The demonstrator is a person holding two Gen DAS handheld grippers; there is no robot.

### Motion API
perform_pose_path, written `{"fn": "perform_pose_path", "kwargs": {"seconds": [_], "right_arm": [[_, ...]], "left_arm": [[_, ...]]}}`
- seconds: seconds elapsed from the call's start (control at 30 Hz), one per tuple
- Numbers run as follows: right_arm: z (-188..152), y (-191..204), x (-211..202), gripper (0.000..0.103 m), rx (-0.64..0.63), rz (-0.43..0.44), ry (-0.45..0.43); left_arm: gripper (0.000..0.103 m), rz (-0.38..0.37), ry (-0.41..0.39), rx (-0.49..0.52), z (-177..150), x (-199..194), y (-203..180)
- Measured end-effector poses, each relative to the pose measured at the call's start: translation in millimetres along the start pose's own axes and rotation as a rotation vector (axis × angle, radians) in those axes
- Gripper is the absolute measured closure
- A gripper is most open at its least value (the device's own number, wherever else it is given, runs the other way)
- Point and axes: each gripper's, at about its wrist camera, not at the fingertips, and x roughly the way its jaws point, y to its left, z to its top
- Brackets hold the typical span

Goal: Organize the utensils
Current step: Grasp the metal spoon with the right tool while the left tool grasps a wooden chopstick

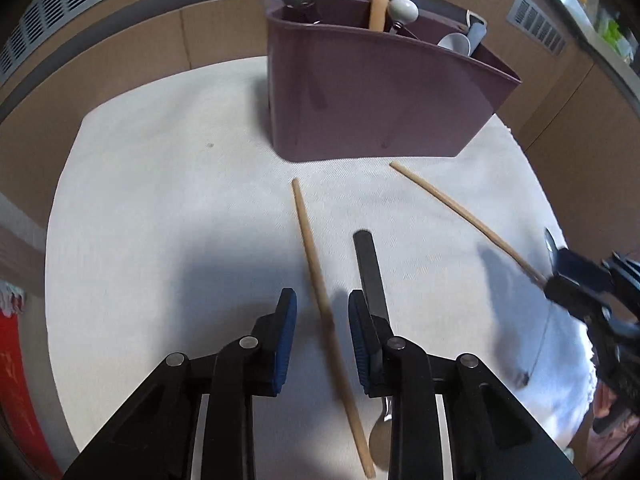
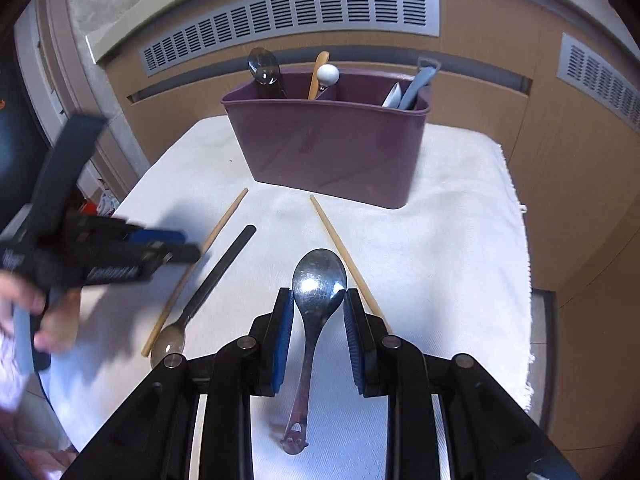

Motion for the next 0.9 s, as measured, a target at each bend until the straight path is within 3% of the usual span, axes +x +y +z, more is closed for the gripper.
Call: {"fn": "perform_pose_path", "kwargs": {"seconds": [0.13,0.3,0.43,0.6,0.9], "right_arm": [[-5,-5,-1,0.08,0.02,0.023,-0.004],[-13,-7,0,0.08,0.037,0.041,0.007],[-15,-8,2,0.08,0.049,0.047,0.014],[-16,-6,6,0.08,0.048,0.049,0.023],[-15,-3,4,0.08,0.037,0.042,0.033]], "left_arm": [[0.075,0.051,0.035,0.011,14,13,-6],[0.076,0.06,0.051,0.004,19,21,-9],[0.084,0.066,0.035,0.005,18,22,-11],[0.096,0.059,0.01,0.024,11,15,-13],[0.097,0.004,0.008,0.071,-24,-5,-17]]}}
